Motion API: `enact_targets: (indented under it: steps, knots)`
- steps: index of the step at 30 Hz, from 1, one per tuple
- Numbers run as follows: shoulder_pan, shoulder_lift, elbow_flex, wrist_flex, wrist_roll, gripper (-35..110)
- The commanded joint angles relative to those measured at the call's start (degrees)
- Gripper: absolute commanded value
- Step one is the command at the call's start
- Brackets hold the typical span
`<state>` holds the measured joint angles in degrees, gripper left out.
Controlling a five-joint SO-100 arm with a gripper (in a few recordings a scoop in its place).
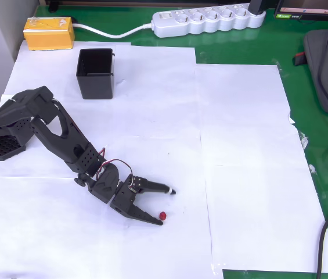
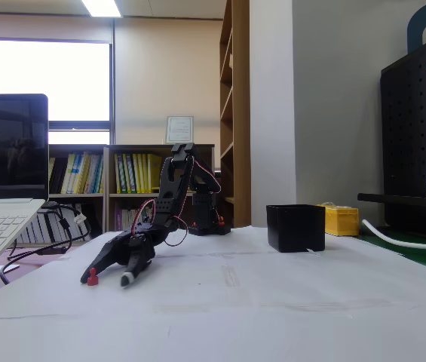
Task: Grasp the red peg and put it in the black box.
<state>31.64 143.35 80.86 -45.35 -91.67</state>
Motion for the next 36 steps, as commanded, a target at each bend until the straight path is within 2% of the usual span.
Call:
enact_targets:
  steps: [1, 4, 10, 15, 18, 21, 27, 36]
  knots:
    - [-0.4, -2.1, -0.4, 1.1, -0.3, 6]
    - [-0.5, -2.4, -0.8, 1.2, -0.3, 0]
    - [-0.5, -2.4, -0.8, 1.2, -0.4, 0]
    - [-0.4, -6.2, -4.8, 2.6, -4.5, 0]
    - [-0.5, -13.2, -9.1, 8.0, -4.7, 0]
    - [-1.8, -22.9, -12.7, 18.2, -4.5, 0]
    - [-4.8, -40.3, -10.3, 47.2, -2.2, 0]
    - [-9.2, -50.2, 9.1, 95.0, 4.8, 0]
